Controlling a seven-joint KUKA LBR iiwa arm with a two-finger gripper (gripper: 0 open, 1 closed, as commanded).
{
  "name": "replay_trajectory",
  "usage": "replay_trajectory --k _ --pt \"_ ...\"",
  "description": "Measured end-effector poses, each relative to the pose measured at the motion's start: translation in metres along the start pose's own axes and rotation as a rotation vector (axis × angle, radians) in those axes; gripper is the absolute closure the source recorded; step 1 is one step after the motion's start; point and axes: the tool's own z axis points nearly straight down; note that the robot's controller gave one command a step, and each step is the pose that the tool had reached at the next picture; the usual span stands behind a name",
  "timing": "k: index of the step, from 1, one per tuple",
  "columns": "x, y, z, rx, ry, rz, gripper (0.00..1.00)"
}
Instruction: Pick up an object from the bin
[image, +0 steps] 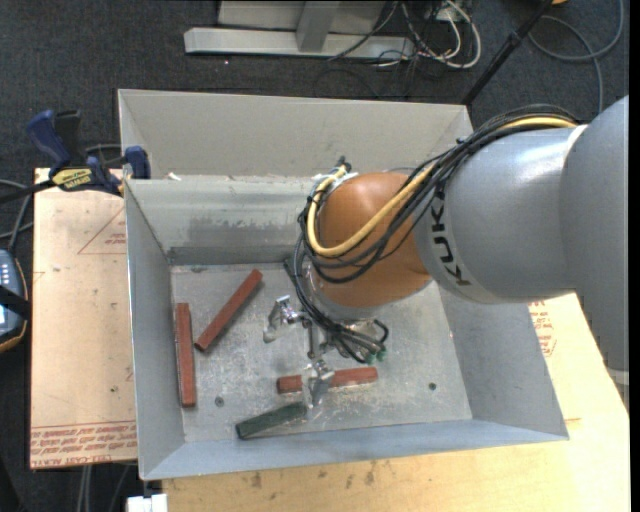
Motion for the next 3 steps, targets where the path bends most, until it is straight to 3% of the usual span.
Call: replay_trajectory --k 1,2,3 --pt "0.002 -0.017 0.055 0.001 -0.019 -0.162 1.00" --pt "0.002 -0.017 0.055 0.001 -0.019 -0.162 1.00" --pt "-0.015 -0.046 -0.134 0.001 -0.002 -0.257 1.00"
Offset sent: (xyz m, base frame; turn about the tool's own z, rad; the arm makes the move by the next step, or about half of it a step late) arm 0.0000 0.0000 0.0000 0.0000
